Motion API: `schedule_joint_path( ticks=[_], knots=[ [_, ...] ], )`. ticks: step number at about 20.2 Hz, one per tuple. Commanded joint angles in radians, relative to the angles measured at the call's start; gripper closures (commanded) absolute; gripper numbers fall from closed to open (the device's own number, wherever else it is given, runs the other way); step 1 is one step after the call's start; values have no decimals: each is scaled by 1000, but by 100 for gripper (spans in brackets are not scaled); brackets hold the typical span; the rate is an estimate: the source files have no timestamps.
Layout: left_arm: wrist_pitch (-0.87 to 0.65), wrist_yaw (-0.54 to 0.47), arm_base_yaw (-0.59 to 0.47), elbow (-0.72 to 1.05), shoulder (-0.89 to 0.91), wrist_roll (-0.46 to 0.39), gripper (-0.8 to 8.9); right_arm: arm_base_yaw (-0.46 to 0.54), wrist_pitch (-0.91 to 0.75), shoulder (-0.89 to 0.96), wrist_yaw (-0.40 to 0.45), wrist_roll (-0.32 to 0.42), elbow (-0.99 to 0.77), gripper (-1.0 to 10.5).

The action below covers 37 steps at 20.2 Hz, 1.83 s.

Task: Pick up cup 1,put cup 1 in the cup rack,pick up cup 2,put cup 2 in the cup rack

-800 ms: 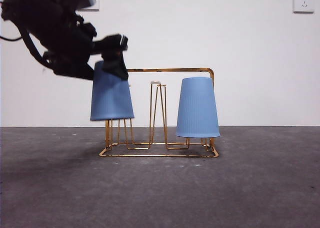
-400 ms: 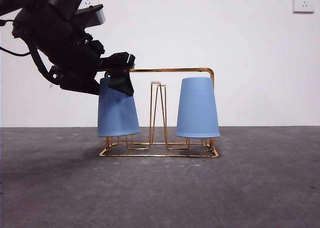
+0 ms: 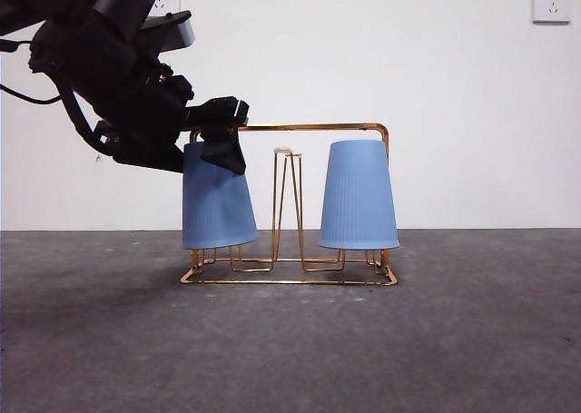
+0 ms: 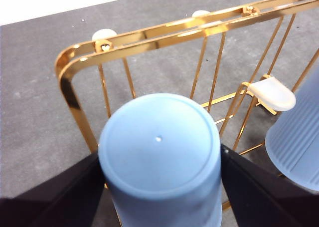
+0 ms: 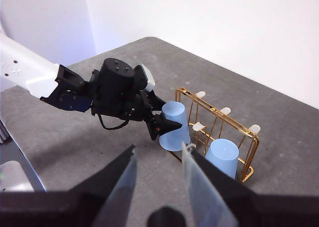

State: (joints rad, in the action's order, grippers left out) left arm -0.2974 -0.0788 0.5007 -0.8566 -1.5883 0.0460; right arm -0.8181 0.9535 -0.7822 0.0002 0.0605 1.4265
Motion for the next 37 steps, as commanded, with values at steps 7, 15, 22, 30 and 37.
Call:
schedule_joint_path(
  ticks=[7,15,22,30,37],
  knots=[
    [73,25,8,17,-23,35,368,0,-3,0,1,3,-8,789],
    [114,38,8,17,24,42,304,0,20,0,1,4,-8,789],
    [200,37,8,17,95,40,301,0,18,0,1,5,-8,789],
    [395,35,8,17,212,55,301,0,23,0,2,-3,-8,789],
    [602,54,12,16,383,59,307,0,124,-7,37,-7,-8,789]
  ],
)
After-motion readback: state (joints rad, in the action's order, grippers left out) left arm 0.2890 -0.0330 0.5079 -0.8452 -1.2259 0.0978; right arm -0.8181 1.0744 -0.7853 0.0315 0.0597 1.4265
